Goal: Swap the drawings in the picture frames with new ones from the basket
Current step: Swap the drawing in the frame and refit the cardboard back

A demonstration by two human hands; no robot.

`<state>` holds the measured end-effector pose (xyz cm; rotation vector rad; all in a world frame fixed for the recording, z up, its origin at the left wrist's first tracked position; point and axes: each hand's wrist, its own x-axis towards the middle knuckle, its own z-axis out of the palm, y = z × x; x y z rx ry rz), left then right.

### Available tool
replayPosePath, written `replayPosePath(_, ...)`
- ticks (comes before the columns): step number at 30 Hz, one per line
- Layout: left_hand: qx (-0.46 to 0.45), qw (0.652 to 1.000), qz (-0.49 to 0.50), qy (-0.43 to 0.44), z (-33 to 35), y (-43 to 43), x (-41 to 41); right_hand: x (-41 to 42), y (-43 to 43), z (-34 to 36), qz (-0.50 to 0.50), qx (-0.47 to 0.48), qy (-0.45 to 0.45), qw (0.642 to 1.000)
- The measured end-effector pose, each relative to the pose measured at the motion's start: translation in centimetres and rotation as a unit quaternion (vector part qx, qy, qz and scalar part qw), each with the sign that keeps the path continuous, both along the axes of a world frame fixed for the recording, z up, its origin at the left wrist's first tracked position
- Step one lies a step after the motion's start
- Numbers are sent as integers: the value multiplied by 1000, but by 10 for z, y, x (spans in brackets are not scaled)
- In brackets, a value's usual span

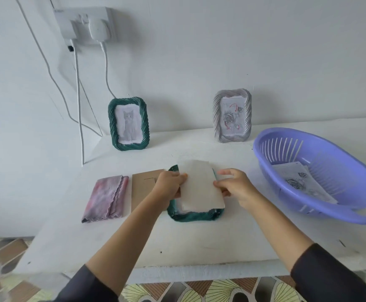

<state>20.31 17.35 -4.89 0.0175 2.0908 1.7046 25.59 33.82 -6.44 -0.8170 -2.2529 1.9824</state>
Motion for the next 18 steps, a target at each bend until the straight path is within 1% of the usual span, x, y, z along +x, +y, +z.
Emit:
replayPosePath(2,-114,991,-7,72,-10,-7,-5,-5,-7,-6,-11,63,4,998)
replayPosePath(4,-229,962,-17,146,-15,-11,-5,-9,-14,-9,-6,145,11,989)
replayPosePath(6,-293,936,-10,197,-20,-13,-4,-10,-19,-13,14,212,18,977)
replayPosePath(7,-311,927,-8,211,-21,-14,-3,-11,-20,-16,23,237,24,971)
replayPosePath(10,-337,914,-24,222,-28,-16,-4,-11,-22,-19,40,295,25,954)
replayPosePath(14,-340,909,-33,239,-33,-20,-4,-11,-17,-18,51,377,10,925)
replayPosePath(16,-334,908,-43,248,-32,-22,-3,-10,-11,-19,56,398,-1,916)
replayPosePath(18,-333,908,-54,247,-31,-23,-3,-10,-5,-22,78,394,-15,916)
